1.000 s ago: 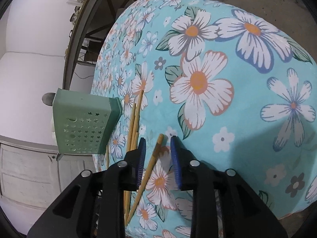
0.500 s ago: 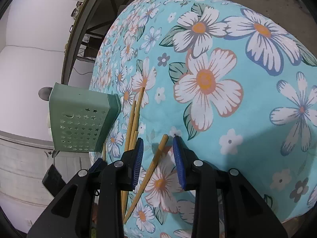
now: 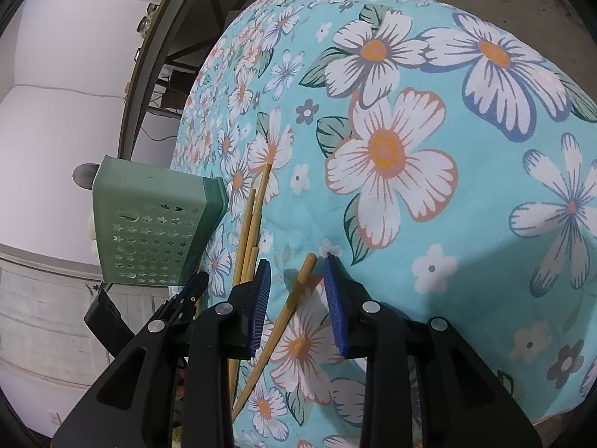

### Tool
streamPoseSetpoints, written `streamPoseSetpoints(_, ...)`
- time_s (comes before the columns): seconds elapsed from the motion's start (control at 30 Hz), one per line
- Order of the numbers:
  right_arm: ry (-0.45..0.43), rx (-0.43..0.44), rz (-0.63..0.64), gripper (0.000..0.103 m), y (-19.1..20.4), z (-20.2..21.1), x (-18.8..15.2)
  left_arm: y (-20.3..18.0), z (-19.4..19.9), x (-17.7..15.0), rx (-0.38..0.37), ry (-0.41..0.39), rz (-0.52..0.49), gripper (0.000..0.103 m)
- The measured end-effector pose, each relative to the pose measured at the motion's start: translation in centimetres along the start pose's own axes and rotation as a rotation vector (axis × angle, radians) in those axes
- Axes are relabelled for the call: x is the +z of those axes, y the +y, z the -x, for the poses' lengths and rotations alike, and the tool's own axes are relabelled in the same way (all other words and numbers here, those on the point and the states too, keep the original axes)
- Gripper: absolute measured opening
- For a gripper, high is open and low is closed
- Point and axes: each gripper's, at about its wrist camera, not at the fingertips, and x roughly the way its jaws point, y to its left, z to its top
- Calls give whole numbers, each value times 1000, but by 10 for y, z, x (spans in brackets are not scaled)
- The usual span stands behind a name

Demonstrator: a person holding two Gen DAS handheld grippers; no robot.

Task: Organize utensils

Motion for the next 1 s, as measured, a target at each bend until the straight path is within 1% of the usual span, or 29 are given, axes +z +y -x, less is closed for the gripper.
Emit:
streamPoseSetpoints(0.1,1,7,-7,29,-2,1,0,4,10,1,-24,-15,26,5)
streamPoseSetpoints(0.2,2,6,-10,29,-2,1,1,14,31,3,-78,-41,77,5)
streamPoseSetpoints(0.33,4,2,-11,29,-1,2,1,29,68,8,-156,-100,153,5)
streamPoseSetpoints(0.53,0,-4,-16,29,4,1,3,49,123,18,-228,-203,220,5)
streamPoseSetpoints(0.67,-13,-17,-13,28,7,-1,3,59,153,23,-238,-262,237,5)
streamPoseSetpoints(0.73,-25,-34,-2,25,8,-2,2,61,165,23,-242,-289,241,5)
streamPoseSetpoints(0.77,-29,-45,5,22,9,-3,1,62,170,22,-242,-300,241,5)
streamPoseSetpoints(0.83,-37,-62,20,20,11,-3,-1,62,179,23,-233,-325,235,5)
streamPoseSetpoints(0.97,-29,-50,-4,20,8,1,-3,66,195,22,-224,-354,231,4)
streamPoseSetpoints(1.0,-27,-46,-11,22,7,3,-3,67,197,21,-222,-358,229,4)
